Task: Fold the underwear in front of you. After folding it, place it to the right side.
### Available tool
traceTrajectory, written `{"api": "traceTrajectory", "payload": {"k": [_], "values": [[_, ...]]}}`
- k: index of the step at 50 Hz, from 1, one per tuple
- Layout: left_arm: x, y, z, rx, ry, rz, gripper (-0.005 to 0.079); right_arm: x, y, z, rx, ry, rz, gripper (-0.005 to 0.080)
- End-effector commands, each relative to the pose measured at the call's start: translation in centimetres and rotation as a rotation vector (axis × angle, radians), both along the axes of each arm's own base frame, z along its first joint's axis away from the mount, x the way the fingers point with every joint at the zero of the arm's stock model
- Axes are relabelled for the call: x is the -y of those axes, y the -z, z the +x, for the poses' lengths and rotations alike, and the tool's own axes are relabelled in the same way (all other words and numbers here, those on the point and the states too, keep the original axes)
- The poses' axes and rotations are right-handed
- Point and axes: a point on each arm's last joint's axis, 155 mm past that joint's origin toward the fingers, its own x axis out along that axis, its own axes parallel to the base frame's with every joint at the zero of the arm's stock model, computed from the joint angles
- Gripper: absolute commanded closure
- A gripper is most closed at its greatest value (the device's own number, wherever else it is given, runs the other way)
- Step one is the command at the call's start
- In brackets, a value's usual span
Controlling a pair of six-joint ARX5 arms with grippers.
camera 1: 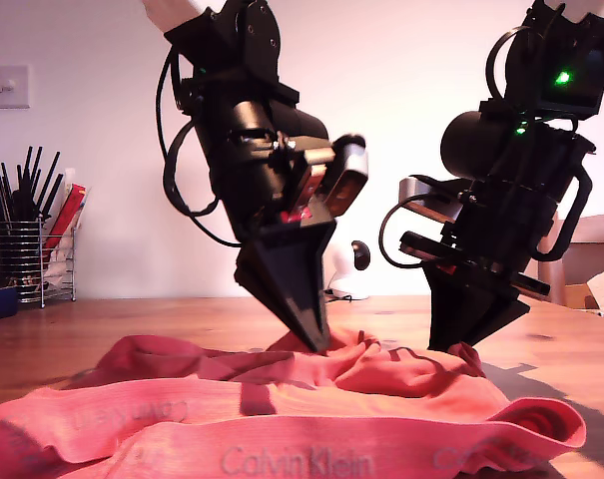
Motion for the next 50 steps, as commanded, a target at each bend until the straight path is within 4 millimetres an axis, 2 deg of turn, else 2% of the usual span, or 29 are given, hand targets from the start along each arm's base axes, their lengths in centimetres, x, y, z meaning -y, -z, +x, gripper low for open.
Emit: {"api": "traceTrajectory", "payload": {"k": [1,14,28,35,39,43,50], "values": [[-0.6,0.1,-0.4,0.007,0.016,0.035,0.0602,0.1,-0.5,0.9,0.024,0.010,0.009,0.0763],[-1.3,0.2,-0.5,0.003,0.003,0.074,0.0619,2.0,-0.9,2.7,0.057,0.068,0.032,0.0763],[-1.2,-0.4,-0.7,-0.001,0.010,0.055,0.0688,2.2,-1.2,3.1,0.063,0.074,0.054,0.0763],[-0.9,-2.1,-0.2,0.008,-0.016,-0.007,0.0709,2.2,-1.2,3.1,0.065,0.073,0.056,0.0763],[-0.1,-3.8,0.1,0.007,-0.045,-0.087,0.0721,2.2,-1.2,3.1,0.065,0.073,0.056,0.0763],[0.5,-5.5,1.1,0.036,-0.089,-0.160,0.0757,2.2,-1.2,3.1,0.065,0.073,0.056,0.0763],[0.7,-7.6,2.8,0.141,-0.147,-0.260,0.0762,2.2,-1.2,3.1,0.065,0.073,0.056,0.0763]]}}
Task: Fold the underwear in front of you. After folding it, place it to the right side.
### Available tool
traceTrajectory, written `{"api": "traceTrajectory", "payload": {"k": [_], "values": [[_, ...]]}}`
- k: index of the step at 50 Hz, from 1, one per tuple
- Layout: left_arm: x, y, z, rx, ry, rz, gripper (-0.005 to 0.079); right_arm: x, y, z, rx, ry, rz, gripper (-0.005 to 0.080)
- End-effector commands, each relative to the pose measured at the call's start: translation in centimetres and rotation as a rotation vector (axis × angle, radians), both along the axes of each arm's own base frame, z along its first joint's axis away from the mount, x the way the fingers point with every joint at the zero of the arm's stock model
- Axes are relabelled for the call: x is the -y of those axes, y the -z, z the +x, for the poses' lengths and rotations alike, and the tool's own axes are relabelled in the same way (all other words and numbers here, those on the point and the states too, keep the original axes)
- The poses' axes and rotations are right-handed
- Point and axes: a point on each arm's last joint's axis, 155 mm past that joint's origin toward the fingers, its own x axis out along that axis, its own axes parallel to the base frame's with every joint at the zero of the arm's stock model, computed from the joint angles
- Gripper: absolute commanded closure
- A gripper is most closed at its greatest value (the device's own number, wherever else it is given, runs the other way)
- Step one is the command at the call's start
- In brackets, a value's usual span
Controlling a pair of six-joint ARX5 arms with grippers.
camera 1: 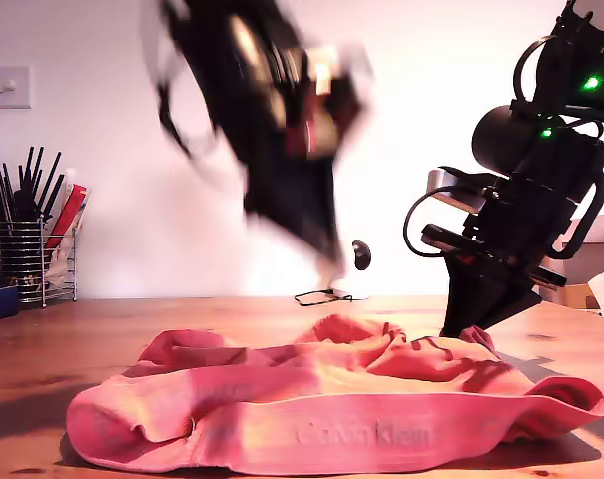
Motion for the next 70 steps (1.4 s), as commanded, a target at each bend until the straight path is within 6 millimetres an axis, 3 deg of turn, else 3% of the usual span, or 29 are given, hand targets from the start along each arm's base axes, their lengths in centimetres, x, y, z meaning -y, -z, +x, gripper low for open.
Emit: {"api": "traceTrajectory", "payload": {"k": [1,16,35,41,54,70], "values": [[-0.7,-0.1,-0.3,0.006,-0.030,-0.014,0.0762,-0.3,-0.4,0.4,0.014,-0.006,0.009,0.0763],[-3.0,-1.7,1.6,0.317,-0.172,-0.162,0.0762,-0.4,-0.5,0.5,0.019,-0.006,0.011,0.0763],[-8.6,2.7,-0.1,0.580,-0.306,-0.174,0.0762,-0.4,-0.5,0.6,0.021,-0.006,0.011,0.0763],[-8.4,3.4,-1.2,0.571,-0.282,-0.181,0.0761,-0.4,-0.5,0.6,0.020,-0.006,0.011,0.0763],[-6.0,3.1,-1.8,0.611,-0.174,-0.243,0.0756,-0.5,-0.5,0.5,0.020,-0.010,0.012,0.0763],[-5.0,7.1,-1.2,0.615,-0.082,-0.196,0.0718,-0.7,-0.5,0.4,0.019,-0.014,0.012,0.0763]]}}
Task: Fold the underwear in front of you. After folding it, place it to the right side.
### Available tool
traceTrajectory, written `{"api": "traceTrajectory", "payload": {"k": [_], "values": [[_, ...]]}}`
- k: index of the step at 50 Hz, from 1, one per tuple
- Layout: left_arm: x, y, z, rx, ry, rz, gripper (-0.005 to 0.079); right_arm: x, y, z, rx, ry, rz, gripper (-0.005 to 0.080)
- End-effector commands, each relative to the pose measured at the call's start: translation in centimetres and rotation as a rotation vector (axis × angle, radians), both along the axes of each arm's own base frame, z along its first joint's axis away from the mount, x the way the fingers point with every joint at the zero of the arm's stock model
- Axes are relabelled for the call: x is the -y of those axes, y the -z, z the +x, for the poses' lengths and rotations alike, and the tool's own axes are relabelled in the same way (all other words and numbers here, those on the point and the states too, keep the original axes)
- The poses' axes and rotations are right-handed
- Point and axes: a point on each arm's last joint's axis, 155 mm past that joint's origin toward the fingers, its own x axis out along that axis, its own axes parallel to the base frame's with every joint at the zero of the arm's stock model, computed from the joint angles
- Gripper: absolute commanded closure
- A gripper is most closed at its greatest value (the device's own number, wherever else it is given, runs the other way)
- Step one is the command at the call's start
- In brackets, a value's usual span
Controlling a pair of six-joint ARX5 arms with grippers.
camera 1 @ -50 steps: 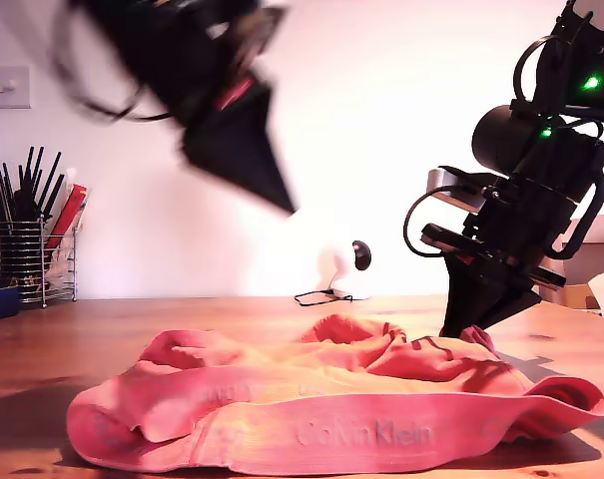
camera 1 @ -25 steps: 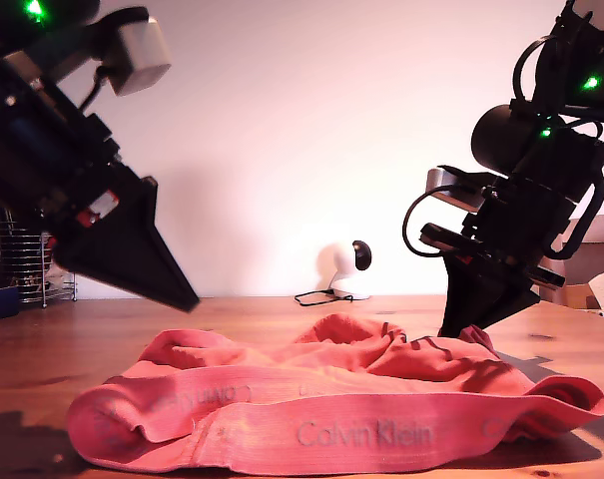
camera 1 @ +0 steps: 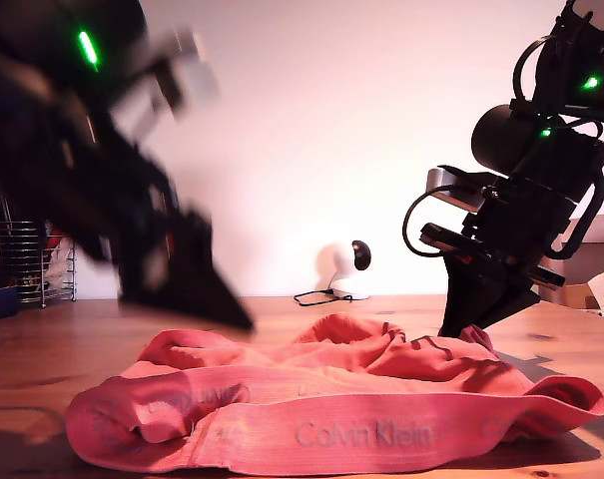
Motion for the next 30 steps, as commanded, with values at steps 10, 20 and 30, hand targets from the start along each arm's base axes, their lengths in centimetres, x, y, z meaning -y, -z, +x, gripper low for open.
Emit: {"api": "traceTrajectory", "payload": {"k": [10,20,30], "values": [[0.6,1.0,-0.5,0.042,0.086,0.044,0.0495,-0.6,-0.4,0.3,0.014,-0.013,0.010,0.0763],[0.9,2.6,-1.4,0.038,0.144,0.092,0.0486,-0.7,-0.5,0.5,0.022,-0.013,0.012,0.0763],[0.4,4.4,-1.3,0.039,0.146,0.151,0.0487,-0.7,-0.6,0.5,0.023,-0.014,0.013,0.0763]]}}
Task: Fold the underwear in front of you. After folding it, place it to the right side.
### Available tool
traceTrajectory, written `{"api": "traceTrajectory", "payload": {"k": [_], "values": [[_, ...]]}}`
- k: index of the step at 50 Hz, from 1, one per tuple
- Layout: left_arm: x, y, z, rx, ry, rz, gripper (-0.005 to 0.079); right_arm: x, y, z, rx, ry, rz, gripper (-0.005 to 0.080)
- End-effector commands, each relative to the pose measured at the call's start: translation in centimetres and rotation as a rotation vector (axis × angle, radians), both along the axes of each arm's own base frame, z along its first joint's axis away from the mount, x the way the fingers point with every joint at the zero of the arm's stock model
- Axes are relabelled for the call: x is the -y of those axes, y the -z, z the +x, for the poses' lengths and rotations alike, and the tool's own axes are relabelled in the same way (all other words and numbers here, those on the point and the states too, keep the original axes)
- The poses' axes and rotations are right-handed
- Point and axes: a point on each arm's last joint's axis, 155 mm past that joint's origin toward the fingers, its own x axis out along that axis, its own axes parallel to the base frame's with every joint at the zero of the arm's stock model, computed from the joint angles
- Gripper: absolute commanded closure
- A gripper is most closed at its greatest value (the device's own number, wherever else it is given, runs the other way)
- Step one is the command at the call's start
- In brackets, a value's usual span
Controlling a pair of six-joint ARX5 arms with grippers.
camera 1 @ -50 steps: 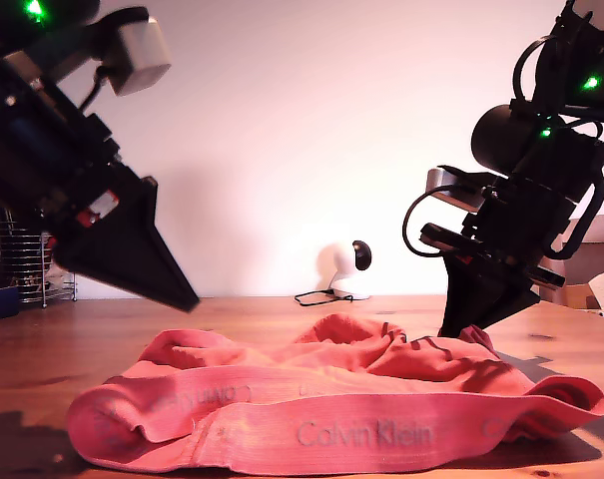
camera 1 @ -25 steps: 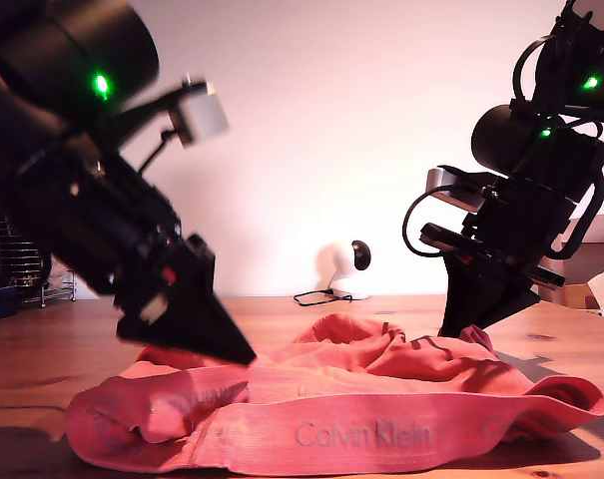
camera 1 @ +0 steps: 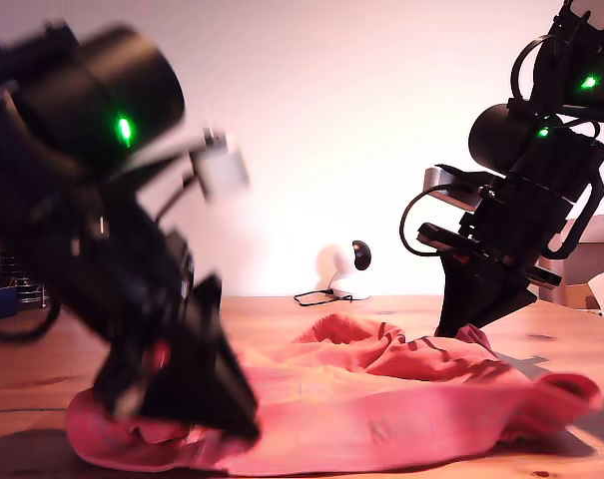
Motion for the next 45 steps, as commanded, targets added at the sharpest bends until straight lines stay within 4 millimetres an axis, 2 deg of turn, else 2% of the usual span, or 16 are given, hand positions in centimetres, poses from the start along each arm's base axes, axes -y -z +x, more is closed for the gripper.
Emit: {"api": "traceTrajectory", "payload": {"k": [1,20,27,45], "values": [[0.1,0.3,0.2,0.016,0.008,0.009,0.0487,-0.5,-0.5,0.4,0.015,-0.008,0.012,0.0763],[1.6,-1.8,1.5,0.061,0.008,-0.024,0.0486,-0.8,-0.6,0.4,0.016,-0.017,0.029,0.0763],[1.3,-1.7,1.8,0.077,-0.004,-0.008,0.0487,-0.8,-0.7,0.4,0.015,-0.018,0.032,0.0763],[1.0,-0.9,0.9,0.074,0.068,0.035,0.0486,-0.9,-0.8,0.5,0.021,-0.019,0.037,0.0763]]}}
